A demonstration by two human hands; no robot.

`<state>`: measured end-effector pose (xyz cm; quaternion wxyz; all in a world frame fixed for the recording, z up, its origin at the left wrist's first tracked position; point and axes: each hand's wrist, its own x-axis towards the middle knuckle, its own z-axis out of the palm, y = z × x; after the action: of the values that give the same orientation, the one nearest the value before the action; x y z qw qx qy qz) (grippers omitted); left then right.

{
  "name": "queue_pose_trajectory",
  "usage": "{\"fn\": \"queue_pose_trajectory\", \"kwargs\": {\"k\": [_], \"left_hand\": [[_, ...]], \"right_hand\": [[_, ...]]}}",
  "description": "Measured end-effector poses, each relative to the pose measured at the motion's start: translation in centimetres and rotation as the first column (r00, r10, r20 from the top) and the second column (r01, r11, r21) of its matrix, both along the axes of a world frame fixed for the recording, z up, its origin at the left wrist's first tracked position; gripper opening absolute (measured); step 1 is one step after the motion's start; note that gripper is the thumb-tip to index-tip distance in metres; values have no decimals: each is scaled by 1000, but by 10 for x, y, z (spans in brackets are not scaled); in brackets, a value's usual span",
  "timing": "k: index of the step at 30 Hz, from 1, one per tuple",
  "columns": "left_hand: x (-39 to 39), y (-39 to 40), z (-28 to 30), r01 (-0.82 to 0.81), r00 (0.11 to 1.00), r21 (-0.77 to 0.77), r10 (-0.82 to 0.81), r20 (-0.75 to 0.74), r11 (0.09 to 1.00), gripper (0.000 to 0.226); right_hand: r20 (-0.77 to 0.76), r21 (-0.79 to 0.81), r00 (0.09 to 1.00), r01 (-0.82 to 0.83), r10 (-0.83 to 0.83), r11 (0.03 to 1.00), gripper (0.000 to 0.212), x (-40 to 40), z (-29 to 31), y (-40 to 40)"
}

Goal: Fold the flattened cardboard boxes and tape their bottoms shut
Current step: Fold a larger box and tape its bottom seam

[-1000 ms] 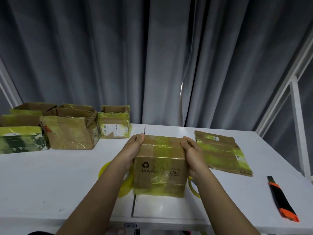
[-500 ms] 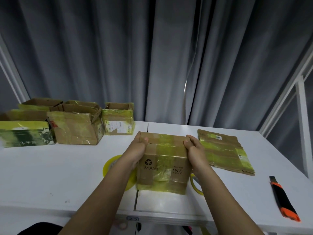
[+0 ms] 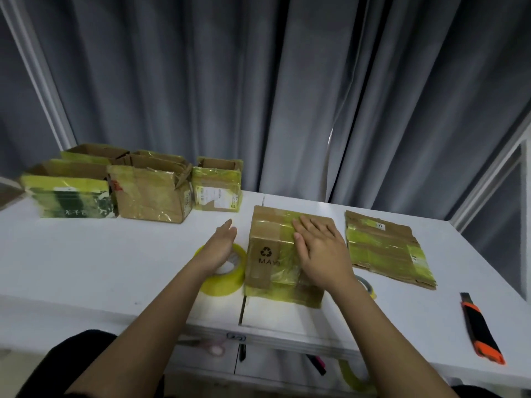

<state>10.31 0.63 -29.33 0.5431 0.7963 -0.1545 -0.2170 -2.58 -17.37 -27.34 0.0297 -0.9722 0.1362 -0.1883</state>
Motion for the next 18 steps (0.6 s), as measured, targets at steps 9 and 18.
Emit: {"fn": "queue_pose_trajectory", "kwargs": {"k": [9,18], "left_hand": [[-27,25,-55,-80,794,806,-451,407,586,46],[-18,56,-25,-238,909,173,156,386,956,47]], "right_hand": [[4,3,999,43,-43,999,71,-4,-3,6],[-63,17,998,24,-23,1000,57,-4,10,7]]}}
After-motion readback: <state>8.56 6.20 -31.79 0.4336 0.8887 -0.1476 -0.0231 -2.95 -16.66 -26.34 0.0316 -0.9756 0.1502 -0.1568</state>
